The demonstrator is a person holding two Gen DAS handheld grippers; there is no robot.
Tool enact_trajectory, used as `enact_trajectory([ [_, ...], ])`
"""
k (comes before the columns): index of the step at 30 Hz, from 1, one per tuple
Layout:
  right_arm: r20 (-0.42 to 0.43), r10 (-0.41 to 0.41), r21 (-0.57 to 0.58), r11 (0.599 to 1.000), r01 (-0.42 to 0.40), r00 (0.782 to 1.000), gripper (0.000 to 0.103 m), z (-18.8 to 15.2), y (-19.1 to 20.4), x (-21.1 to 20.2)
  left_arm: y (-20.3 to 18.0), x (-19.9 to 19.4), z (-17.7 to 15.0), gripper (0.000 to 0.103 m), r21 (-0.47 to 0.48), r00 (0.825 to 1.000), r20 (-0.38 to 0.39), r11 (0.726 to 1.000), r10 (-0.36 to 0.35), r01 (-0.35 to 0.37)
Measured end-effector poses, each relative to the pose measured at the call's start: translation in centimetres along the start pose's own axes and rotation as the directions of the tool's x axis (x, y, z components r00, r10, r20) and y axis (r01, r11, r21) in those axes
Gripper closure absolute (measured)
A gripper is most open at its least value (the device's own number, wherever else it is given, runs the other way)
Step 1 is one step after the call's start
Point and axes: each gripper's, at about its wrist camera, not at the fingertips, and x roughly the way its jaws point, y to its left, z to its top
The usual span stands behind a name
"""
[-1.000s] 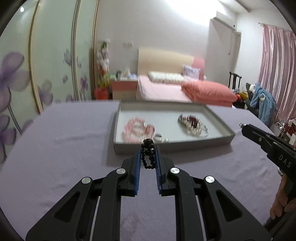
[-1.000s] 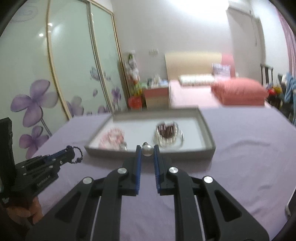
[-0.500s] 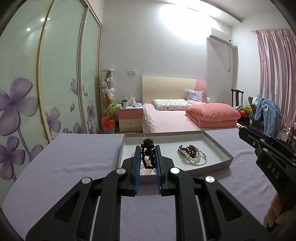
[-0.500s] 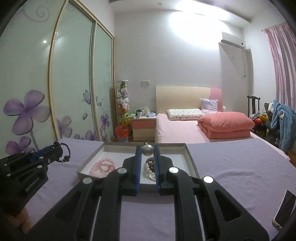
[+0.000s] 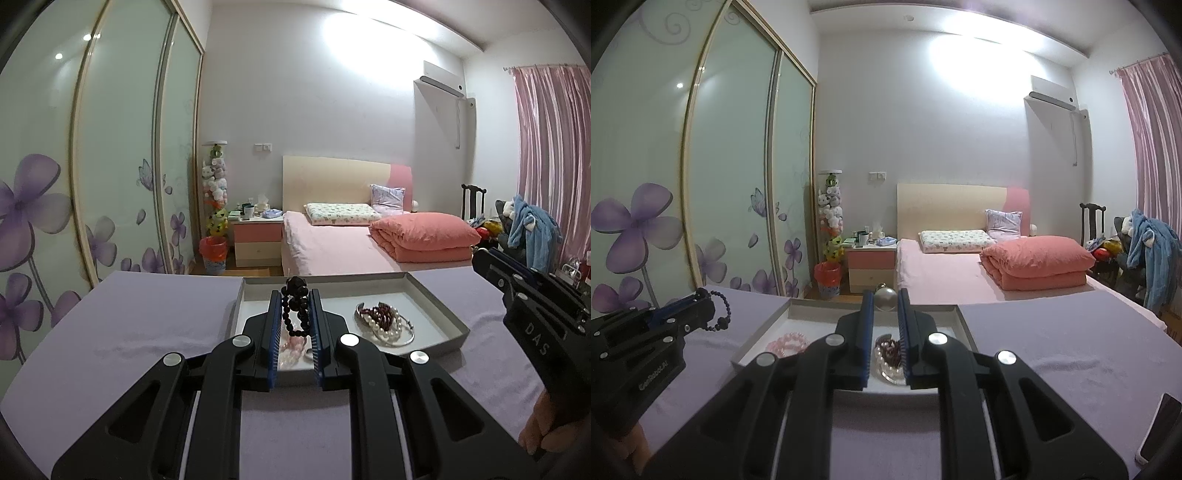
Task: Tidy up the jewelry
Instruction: 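Lift the black bracelet with the left tool while the right tool lifts the earring over the tray, then lower both pieces into the grey tray, open both tools and withdraw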
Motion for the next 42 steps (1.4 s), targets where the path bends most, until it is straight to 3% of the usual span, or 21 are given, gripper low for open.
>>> enact_trajectory([
  [8, -0.006, -0.022, 0.030, 0.999, 0.022, 1.000, 0.089, 0.7, -0.4, 4.2, -0.3, 3.7, 0.1, 0.088, -0.006, 1.000, -0.008, 1.000, 0.005, -0.005],
  [16, -0.106, 0.006, 0.056, 0.998, 0.000, 0.994, 0.089, 0.1, -1.0, 9.4, -0.3, 7.7, -0.1, 0.088, -0.013, 0.994, -0.104, 1.000, -0.024, 0.023],
  [24, -0.235, 0.044, 0.090, 0.996, -0.024, 0.971, 0.089, -1.1, -0.9, 14.2, -0.7, 10.6, -0.4, 0.087, -0.026, 0.980, -0.191, 0.999, -0.046, 0.042],
  [30, -0.325, 0.096, 0.154, 0.987, -0.048, 0.941, 0.086, -2.4, -1.5, 16.4, 0.0, 12.1, -0.7, 0.087, -0.059, 0.964, -0.256, 0.997, -0.067, 0.054],
  [32, -0.348, 0.118, 0.190, 0.980, -0.053, 0.930, 0.066, -2.7, -1.9, 16.8, 0.3, 12.4, -0.9, 0.084, -0.068, 0.960, -0.272, 0.996, -0.069, 0.053],
  [33, -0.353, 0.129, 0.210, 0.976, -0.056, 0.927, 0.062, -2.9, -2.1, 17.0, 0.3, 12.4, -0.8, 0.076, -0.073, 0.959, -0.276, 0.996, -0.071, 0.053],
  [34, -0.356, 0.138, 0.228, 0.972, -0.057, 0.924, 0.061, -2.9, -2.3, 16.9, 0.3, 12.4, -0.7, 0.067, -0.079, 0.958, -0.276, 0.996, -0.071, 0.051],
  [36, -0.353, 0.142, 0.243, 0.968, -0.056, 0.925, 0.060, -2.9, -2.7, 16.5, 0.7, 12.0, -0.6, 0.062, -0.086, 0.962, -0.264, 0.995, -0.069, 0.048],
  [42, -0.324, 0.137, 0.272, 0.961, -0.047, 0.936, 0.054, -2.0, -3.9, 14.4, 2.3, 10.2, 0.2, 0.054, -0.124, 0.971, -0.231, 0.992, -0.067, 0.039],
])
